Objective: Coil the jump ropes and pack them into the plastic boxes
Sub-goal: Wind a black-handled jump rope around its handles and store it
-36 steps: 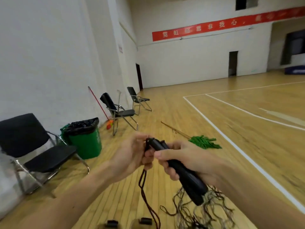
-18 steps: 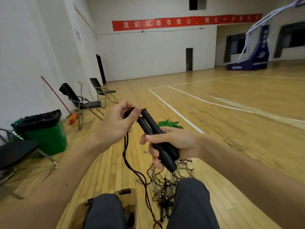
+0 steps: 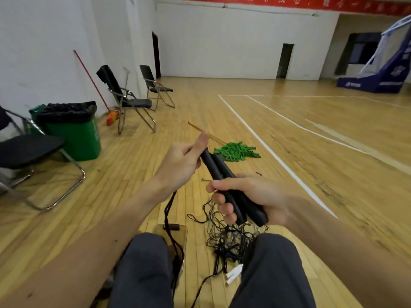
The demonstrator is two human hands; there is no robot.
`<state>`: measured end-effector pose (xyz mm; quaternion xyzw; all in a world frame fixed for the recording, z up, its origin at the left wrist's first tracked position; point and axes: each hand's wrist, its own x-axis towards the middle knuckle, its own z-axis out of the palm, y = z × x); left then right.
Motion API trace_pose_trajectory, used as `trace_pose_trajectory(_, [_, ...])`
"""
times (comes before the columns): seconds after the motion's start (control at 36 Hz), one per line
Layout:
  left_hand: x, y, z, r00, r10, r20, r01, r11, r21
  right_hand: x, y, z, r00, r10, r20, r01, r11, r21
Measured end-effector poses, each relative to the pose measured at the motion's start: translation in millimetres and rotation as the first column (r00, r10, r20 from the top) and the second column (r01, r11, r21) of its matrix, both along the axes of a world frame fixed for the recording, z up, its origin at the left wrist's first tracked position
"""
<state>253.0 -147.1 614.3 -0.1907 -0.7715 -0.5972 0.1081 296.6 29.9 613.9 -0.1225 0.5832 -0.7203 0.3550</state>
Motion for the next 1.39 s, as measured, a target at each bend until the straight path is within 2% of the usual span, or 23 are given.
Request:
trace_pose_trajectory(0.11, [-18.9, -1.8, -23.9, 0.996, 0.043, 0.078, -0.044, 0.999, 0.007, -10.8, -2.0, -20.4, 0.999, -0.001, 0.045, 0.003, 0.999, -0.044])
trace_pose_trajectory(0.22, [-27.2, 0.2, -40.7, 0.968, -0.031, 0.251, 0.007, 0.995, 0.096, -17.2, -0.6, -39.9, 0.995, 0.019, 0.099, -0.016, 0.999, -0.037])
trace_pose_trajectory(0.28, [-29.7, 1.2, -47.6, 0.958, -0.064, 0.279, 0.032, 0.993, 0.118, -20.6, -0.7, -46.5, 0.993, -0.003, 0.117, 0.006, 1.0, -0.026])
trace_pose_trajectory(0.47, [-35.2, 0.1, -57.4, 0.993, 0.043, 0.114, -0.056, 0.992, 0.113, -22.2, -3.7, -51.2, 0.988, -0.147, 0.05, 0.148, 0.989, -0.017])
trace_pose_trajectory(0.56, [-30.4, 1.8, -51.5, 0.988, 0.08, 0.131, -0.104, 0.977, 0.187, -15.4, -3.9, -41.3, 0.987, -0.159, 0.009, 0.159, 0.987, -0.006])
trace_pose_trajectory(0.72, [-1.1, 5.4, -30.1, 0.947, -0.118, 0.298, -0.042, 0.876, 0.48, 9.6, -6.2, -9.9, 0.994, -0.068, -0.081, 0.074, 0.995, 0.068])
trace_pose_trajectory(0.83, [12.1, 10.5, -17.4, 0.907, -0.204, 0.368, -0.04, 0.829, 0.558, 19.8, -8.8, 11.1, 0.991, -0.028, -0.128, 0.038, 0.996, 0.079])
trace_pose_trajectory(0.94, [20.8, 20.0, -16.7, 0.908, -0.263, 0.327, 0.022, 0.807, 0.59, 22.3, -6.8, 21.2, 0.98, -0.024, -0.196, 0.034, 0.998, 0.049])
trace_pose_trajectory(1.03, [27.5, 28.1, -25.1, 0.915, -0.253, 0.315, 0.064, 0.861, 0.505, 24.2, -1.3, 21.6, 0.968, -0.079, -0.24, 0.09, 0.995, 0.036])
trace_pose_trajectory(1.08, [30.6, 31.6, -31.5, 0.908, -0.283, 0.309, 0.108, 0.87, 0.48, 23.1, 4.7, 22.8, 0.947, -0.136, -0.29, 0.163, 0.984, 0.074])
trace_pose_trajectory(1.14, [32.8, 32.6, -38.2, 0.906, -0.28, 0.318, 0.147, 0.912, 0.384, 18.8, 12.2, 22.2, 0.92, -0.185, -0.345, 0.241, 0.963, 0.125])
trace_pose_trajectory(1.19, [35.1, 30.8, -43.0, 0.922, -0.239, 0.304, 0.179, 0.961, 0.211, 12.2, 20.7, 19.2, 0.9, -0.222, -0.374, 0.299, 0.94, 0.161])
trace_pose_trajectory(1.25, [38.1, 26.2, -47.3, 0.966, -0.17, 0.192, 0.19, 0.977, -0.091, 6.2, 27.6, 12.7, 0.868, -0.238, -0.435, 0.362, 0.903, 0.23])
trace_pose_trajectory(1.28, [39.5, 23.6, -50.5, 0.986, -0.136, 0.094, 0.158, 0.942, -0.295, 3.4, 30.7, 5.7, 0.849, -0.24, -0.471, 0.402, 0.872, 0.28])
trace_pose_trajectory(1.33, [42.5, 15.9, -51.0, 0.99, -0.11, -0.091, 0.023, 0.751, -0.66, -2.6, 34.5, -9.4, 0.808, -0.194, -0.556, 0.473, 0.777, 0.416])
trace_pose_trajectory(1.36, [46.5, 13.6, -46.4, 0.982, -0.12, -0.146, -0.04, 0.623, -0.781, -4.9, 35.2, -16.1, 0.784, -0.131, -0.607, 0.503, 0.706, 0.498])
trace_pose_trajectory(1.39, [48.4, 11.6, -43.5, 0.965, -0.145, -0.218, -0.108, 0.536, -0.837, -7.3, 35.8, -22.7, 0.755, -0.041, -0.654, 0.533, 0.62, 0.576])
